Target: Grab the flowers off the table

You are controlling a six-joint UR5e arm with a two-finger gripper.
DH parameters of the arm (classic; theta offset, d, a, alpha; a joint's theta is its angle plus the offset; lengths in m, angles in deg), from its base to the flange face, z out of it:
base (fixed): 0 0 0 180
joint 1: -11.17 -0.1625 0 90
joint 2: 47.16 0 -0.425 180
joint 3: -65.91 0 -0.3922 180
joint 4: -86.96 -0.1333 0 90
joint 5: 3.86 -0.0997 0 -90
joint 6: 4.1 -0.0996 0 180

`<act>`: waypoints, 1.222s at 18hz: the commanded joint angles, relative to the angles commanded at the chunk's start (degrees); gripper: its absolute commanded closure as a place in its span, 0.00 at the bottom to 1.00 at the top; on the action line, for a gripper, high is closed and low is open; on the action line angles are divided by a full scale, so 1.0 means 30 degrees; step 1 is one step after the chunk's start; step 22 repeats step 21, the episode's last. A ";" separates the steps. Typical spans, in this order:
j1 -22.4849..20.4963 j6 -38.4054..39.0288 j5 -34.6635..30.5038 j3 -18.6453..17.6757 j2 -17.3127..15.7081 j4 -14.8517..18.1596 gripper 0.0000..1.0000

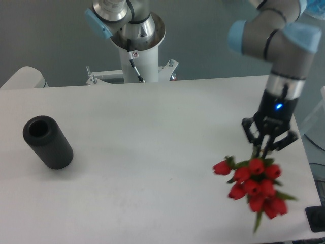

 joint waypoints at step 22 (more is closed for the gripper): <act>0.0233 -0.0293 0.0300 -0.0410 0.0117 -0.0146 0.93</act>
